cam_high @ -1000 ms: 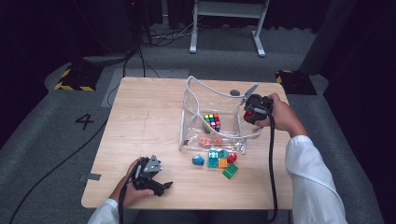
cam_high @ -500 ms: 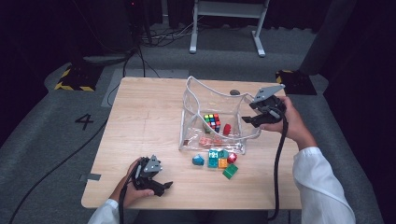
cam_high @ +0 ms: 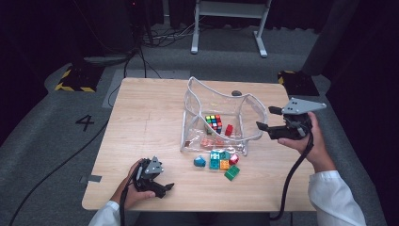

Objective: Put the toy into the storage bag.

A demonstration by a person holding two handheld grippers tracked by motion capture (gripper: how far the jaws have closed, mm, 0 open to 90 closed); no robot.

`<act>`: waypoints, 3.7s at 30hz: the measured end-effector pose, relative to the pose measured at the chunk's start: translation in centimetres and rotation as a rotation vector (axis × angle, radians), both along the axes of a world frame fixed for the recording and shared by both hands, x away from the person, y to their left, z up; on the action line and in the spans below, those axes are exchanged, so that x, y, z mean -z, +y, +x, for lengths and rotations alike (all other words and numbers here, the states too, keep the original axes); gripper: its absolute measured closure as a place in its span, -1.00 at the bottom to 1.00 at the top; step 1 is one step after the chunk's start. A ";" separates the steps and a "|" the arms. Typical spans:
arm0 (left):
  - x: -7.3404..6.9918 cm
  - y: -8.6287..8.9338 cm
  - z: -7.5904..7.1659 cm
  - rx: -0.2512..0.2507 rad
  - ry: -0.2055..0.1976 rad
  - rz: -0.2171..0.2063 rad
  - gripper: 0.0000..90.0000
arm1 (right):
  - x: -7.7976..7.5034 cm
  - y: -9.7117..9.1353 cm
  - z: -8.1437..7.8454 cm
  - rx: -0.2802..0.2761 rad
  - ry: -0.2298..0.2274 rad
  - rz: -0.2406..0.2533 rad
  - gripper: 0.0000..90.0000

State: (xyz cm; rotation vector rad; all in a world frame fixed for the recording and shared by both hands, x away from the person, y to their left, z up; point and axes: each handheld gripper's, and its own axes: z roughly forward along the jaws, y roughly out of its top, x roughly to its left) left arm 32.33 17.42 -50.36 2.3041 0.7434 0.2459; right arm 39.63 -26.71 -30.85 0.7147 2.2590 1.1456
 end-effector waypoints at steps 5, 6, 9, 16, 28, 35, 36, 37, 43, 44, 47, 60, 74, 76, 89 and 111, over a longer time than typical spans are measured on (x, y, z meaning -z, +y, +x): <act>0.0 0.0 0.0 -0.001 0.001 0.000 -0.82 | 0.3 -1.1 -1.7 0.002 -0.014 0.031 -0.38; 0.0 0.0 0.0 0.000 0.001 -0.001 -0.82 | 0.5 -1.3 -2.1 0.000 -0.012 0.037 -0.38; 0.0 0.0 0.0 -0.001 0.002 0.000 -0.82 | 1.1 -1.7 -2.8 -0.007 -0.013 0.051 -0.38; 0.0 0.0 0.0 -0.001 0.002 0.000 -0.82 | 3.6 -2.5 -4.4 0.010 -0.008 0.066 -0.38; 0.0 0.0 0.0 -0.001 0.002 0.000 -0.82 | 9.4 -2.1 -6.2 -0.012 0.064 0.059 -0.37; 0.0 0.0 0.0 -0.001 -0.001 -0.001 -0.82 | 12.7 -0.5 -6.8 -0.073 0.138 0.053 -0.36; 0.0 0.0 0.0 -0.001 -0.001 -0.001 -0.82 | 13.2 -0.2 -6.8 -0.079 0.144 0.051 -0.36; 0.0 0.0 0.0 -0.001 -0.001 -0.001 -0.82 | 13.8 0.1 -6.8 -0.089 0.163 0.051 -0.35; 0.0 0.0 0.0 -0.001 -0.001 -0.001 -0.82 | 16.4 1.8 -6.5 -0.124 0.208 0.010 -0.31; 0.0 0.0 0.0 -0.001 -0.001 -0.001 -0.82 | 16.6 2.0 -6.4 -0.131 0.211 0.004 -0.31; 0.0 0.0 0.0 -0.001 -0.001 -0.001 -0.82 | 17.5 3.0 -6.2 -0.141 0.232 -0.001 -0.31; 0.0 0.0 0.0 -0.001 -0.001 -0.001 -0.82 | 18.7 5.0 -7.5 -0.205 0.268 -0.030 -0.30; 0.0 0.0 0.0 -0.001 -0.001 -0.001 -0.82 | 19.2 7.9 -10.2 -0.326 0.270 -0.058 -0.30; 0.0 0.0 0.0 -0.001 -0.001 -0.001 -0.82 | 19.2 8.1 -10.3 -0.329 0.270 -0.071 -0.30; 0.0 0.0 0.0 -0.002 0.000 -0.001 -0.82 | 18.9 8.2 -7.7 -0.280 0.227 -0.019 -0.27; 0.0 0.0 0.0 -0.001 -0.001 -0.002 -0.82 | 18.8 9.0 -7.2 -0.310 0.227 -0.054 0.32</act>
